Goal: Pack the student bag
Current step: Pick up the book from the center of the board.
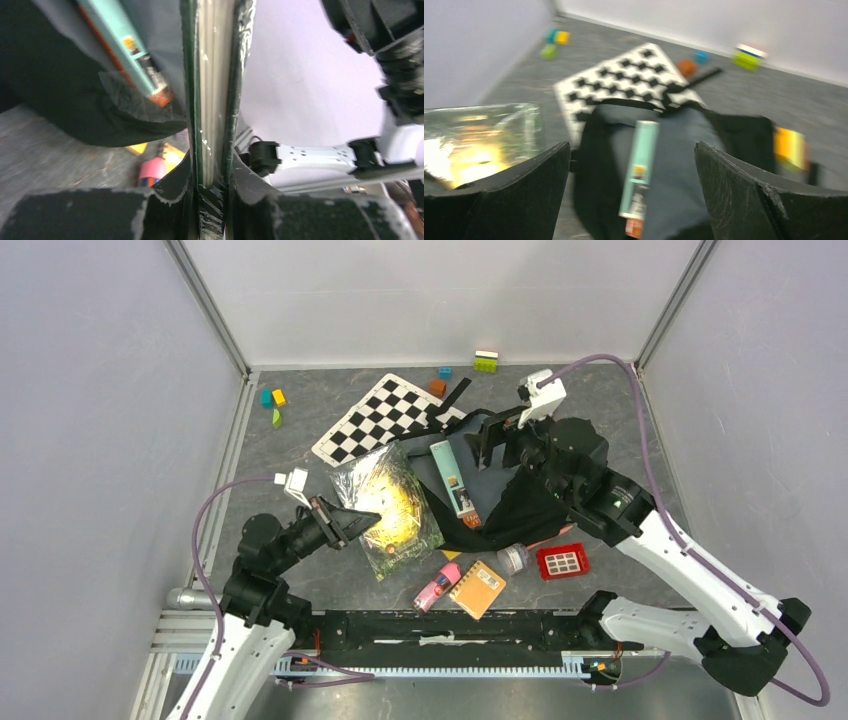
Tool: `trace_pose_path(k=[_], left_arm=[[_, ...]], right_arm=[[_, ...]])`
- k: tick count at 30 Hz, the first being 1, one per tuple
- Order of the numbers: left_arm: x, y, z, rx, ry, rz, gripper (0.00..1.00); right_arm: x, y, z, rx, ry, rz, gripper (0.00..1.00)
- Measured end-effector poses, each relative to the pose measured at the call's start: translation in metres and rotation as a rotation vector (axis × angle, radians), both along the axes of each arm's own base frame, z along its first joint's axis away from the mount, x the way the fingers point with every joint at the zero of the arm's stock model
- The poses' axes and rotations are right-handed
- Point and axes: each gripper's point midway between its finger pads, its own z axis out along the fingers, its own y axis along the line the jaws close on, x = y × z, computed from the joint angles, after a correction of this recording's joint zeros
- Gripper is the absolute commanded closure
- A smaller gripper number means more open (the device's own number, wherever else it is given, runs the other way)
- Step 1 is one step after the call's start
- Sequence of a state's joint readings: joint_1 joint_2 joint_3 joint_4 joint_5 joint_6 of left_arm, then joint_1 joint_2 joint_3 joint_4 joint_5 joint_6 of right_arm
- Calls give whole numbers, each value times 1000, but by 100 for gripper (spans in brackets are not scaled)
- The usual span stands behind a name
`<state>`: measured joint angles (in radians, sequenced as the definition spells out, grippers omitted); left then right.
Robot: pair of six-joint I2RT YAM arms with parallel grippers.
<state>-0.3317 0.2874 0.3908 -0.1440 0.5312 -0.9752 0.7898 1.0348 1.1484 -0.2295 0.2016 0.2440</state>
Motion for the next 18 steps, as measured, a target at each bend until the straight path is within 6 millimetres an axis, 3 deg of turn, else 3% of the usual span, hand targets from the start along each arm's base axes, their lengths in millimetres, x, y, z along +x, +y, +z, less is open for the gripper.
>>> trace_pose_path(k=[2,6,11,15,18], left_arm=[[8,3,-13,54,49,30,98],[16,5,-42,130,150,50,98],[25,1,-60,164,223,38,98],[32,-3,-71,179,268,23,98],[35,-6,-73,178,274,13,98]], right_arm=[[12,-29,-11,-93,19,-137,2],[32,-73,-56,-311,116,-330,2],[48,-117,-92,-440,218,-437,2],[58,-136,-116,-458,292,-433,2],[65,-132,-132,-455,341,-375,2]])
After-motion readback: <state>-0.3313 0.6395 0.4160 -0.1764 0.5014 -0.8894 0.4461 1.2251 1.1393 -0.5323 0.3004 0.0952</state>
